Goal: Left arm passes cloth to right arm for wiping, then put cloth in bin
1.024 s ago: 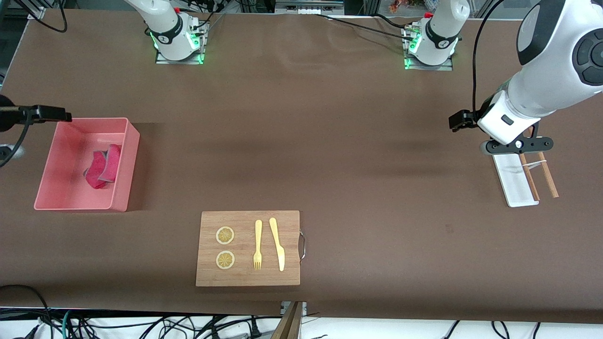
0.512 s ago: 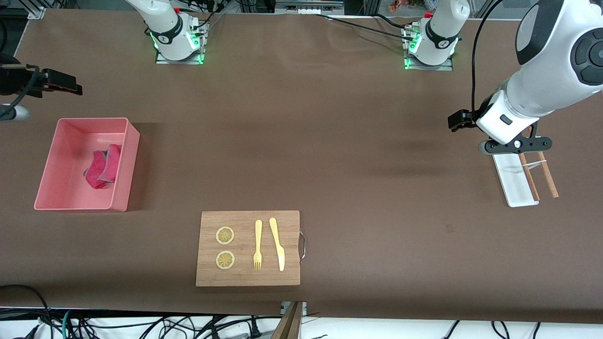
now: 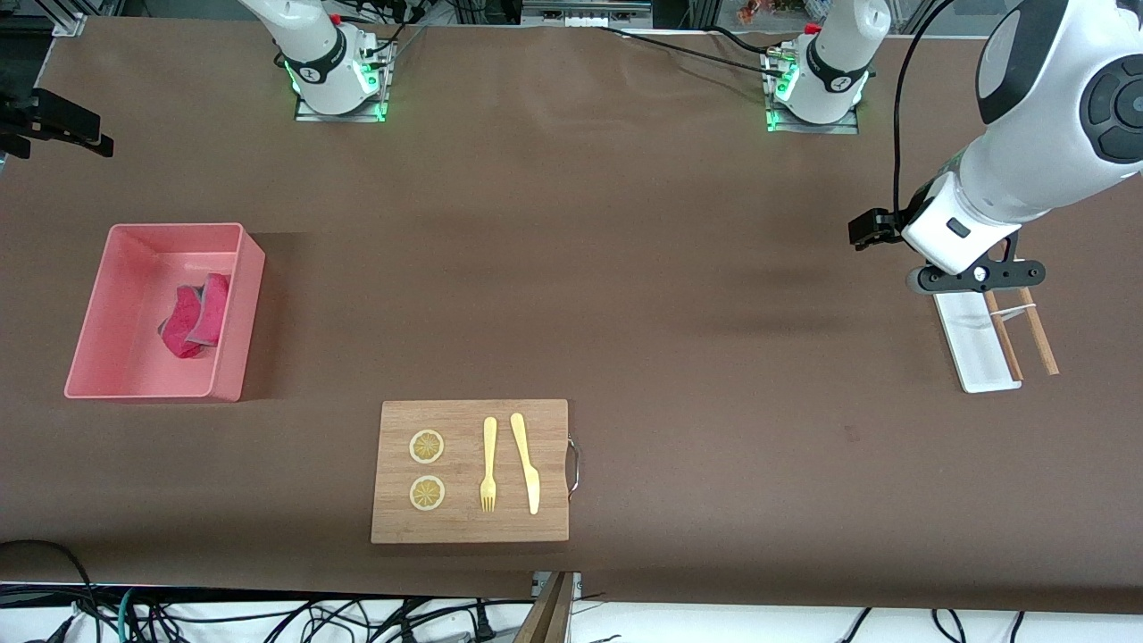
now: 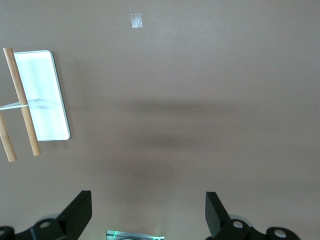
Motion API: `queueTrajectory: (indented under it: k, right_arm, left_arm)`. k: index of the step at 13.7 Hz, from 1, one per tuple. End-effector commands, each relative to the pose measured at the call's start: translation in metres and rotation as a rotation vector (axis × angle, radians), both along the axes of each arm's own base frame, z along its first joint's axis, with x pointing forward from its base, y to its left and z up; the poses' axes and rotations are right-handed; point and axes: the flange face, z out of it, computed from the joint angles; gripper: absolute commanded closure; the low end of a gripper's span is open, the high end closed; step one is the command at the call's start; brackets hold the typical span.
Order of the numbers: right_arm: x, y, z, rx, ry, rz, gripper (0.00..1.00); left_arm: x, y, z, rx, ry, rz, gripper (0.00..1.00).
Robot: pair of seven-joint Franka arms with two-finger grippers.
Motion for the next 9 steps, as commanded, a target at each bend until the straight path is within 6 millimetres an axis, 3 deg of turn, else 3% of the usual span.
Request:
queueTrajectory:
  k: [1, 5, 9]
  right_arm:
    - [-0.005, 0.031, 0.003, -0.041, -0.037, 0.035, 0.0]
    - [0.004, 0.03, -0.008, -0.044, -0.017, -0.001, 0.0]
    - [0.014, 0.028, -0.007, -0.043, -0.024, -0.003, 0.0]
  left_arm:
    - [0.004, -0.004, 0.004, 0.035, -0.008, -0.004, 0.0]
    - [0.006, -0.005, 0.002, 0.026, -0.004, -0.001, 0.0]
    - [0.008, -0.007, 0.002, 0.026, -0.005, 0.0, 0.0]
